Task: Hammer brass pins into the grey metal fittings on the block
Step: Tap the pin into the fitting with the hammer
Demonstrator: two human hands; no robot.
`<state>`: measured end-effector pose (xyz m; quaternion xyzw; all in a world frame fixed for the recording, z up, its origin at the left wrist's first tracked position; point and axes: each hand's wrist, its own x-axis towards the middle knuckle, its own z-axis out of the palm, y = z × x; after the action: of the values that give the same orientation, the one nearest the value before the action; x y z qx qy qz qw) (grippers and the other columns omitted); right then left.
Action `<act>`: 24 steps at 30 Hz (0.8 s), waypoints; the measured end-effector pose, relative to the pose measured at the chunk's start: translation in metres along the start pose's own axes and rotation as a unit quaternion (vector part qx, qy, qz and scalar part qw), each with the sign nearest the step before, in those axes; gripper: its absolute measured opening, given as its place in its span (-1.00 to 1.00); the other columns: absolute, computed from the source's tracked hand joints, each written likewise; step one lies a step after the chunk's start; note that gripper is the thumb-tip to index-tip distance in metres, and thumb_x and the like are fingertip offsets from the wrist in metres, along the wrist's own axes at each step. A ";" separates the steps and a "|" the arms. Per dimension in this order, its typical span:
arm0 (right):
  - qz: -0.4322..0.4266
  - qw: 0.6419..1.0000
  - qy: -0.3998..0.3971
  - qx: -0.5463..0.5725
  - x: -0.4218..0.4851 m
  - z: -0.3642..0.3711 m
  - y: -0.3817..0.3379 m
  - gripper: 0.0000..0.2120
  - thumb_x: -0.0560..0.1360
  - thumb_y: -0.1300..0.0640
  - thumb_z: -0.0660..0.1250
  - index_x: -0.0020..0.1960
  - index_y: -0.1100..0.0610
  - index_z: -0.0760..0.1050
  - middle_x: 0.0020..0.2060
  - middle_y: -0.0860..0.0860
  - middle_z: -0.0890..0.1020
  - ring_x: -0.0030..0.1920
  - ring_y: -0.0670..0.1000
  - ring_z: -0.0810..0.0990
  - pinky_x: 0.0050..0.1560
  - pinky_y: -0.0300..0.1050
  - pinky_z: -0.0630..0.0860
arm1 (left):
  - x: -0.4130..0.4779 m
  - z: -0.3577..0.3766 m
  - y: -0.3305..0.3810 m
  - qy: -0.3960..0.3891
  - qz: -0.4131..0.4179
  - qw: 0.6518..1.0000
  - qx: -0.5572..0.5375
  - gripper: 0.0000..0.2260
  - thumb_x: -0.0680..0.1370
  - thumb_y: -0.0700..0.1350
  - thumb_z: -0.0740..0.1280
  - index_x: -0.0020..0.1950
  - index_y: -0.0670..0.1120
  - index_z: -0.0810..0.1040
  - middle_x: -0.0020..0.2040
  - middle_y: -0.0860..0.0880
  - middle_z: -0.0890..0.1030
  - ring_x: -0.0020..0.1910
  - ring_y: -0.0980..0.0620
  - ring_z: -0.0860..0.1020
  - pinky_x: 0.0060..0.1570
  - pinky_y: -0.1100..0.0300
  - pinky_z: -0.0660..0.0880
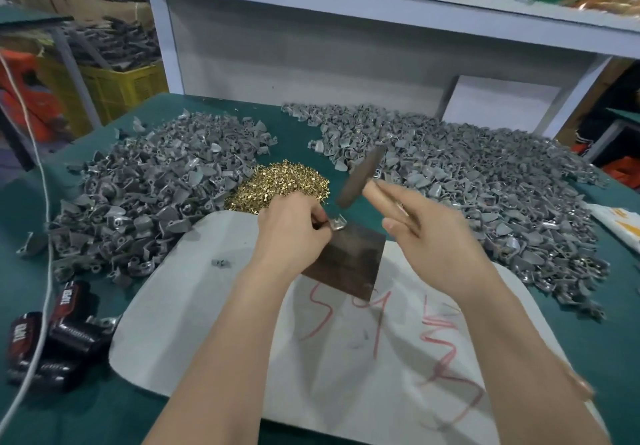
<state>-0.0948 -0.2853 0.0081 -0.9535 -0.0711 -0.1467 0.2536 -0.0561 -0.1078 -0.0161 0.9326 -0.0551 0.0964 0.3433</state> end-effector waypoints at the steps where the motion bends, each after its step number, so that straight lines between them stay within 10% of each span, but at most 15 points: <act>1: 0.019 1.000 0.016 0.018 0.004 0.002 0.004 -0.53 0.54 0.11 0.27 0.40 -0.20 0.32 0.21 -0.12 0.57 0.17 -0.02 0.53 0.10 -0.24 0.36 | 0.000 0.000 0.000 0.001 0.000 1.000 -0.004 -0.97 0.46 -0.07 0.42 -0.19 0.04 0.62 -0.11 0.05 0.63 0.03 -0.06 0.54 0.11 -0.03 0.46; 9: 0.165 0.979 -0.109 -0.048 0.010 0.034 0.032 -0.77 0.60 0.11 0.15 0.17 0.04 0.51 -0.12 0.05 0.60 -0.12 0.08 0.53 -0.17 -0.10 0.43 | 0.001 0.002 -0.002 -0.018 0.004 1.000 -0.021 -0.96 0.52 -0.02 0.37 -0.09 0.05 0.61 -0.01 0.06 0.62 0.10 -0.04 0.52 0.15 -0.04 0.45; 12: 0.149 0.981 -0.092 -0.080 0.012 0.031 0.035 -0.72 0.59 0.01 0.16 0.24 0.00 0.50 0.00 0.12 0.52 0.05 0.12 0.47 0.02 -0.07 0.40 | 0.000 0.001 -0.001 -0.016 0.006 0.999 -0.033 -0.97 0.53 -0.03 0.36 -0.07 0.06 0.60 -0.03 0.07 0.62 0.09 -0.03 0.52 0.17 -0.04 0.45; 15: 0.098 0.995 0.004 0.013 0.017 0.026 0.017 -0.65 0.56 -0.04 0.21 0.32 -0.01 0.45 0.05 0.03 0.52 0.00 0.00 0.51 0.10 -0.11 0.42 | 0.000 0.001 0.002 -0.007 0.019 0.998 -0.053 -0.95 0.53 -0.06 0.36 -0.12 0.08 0.56 -0.09 0.09 0.62 0.04 -0.01 0.55 0.14 -0.03 0.46; 19: 0.040 0.981 -0.095 0.163 0.036 0.034 -0.017 -0.89 0.52 0.05 0.31 0.02 0.00 0.57 -0.26 -0.06 0.66 -0.34 -0.12 0.61 -0.19 -0.17 0.55 | 0.000 0.003 0.002 0.005 0.031 0.991 -0.127 -0.93 0.52 -0.15 0.35 -0.10 0.03 0.56 -0.16 0.08 0.61 -0.05 0.00 0.57 0.11 0.03 0.48; 24: 0.168 0.959 0.132 0.184 0.094 0.023 -0.015 -0.56 0.55 0.07 0.28 0.41 0.11 0.33 0.11 0.00 0.59 -0.05 -0.06 0.59 0.07 -0.10 0.52 | 0.007 -0.005 -0.003 0.166 -0.047 0.949 -0.264 -0.77 0.55 -0.14 0.32 0.20 -0.05 0.52 -0.01 0.10 0.57 -0.10 0.20 0.50 -0.13 0.45 0.37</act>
<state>-0.0037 -0.2550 0.0252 -0.8606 0.0979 -0.2107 0.4531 -0.0498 -0.1031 -0.0129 0.7813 0.0232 0.2153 0.5853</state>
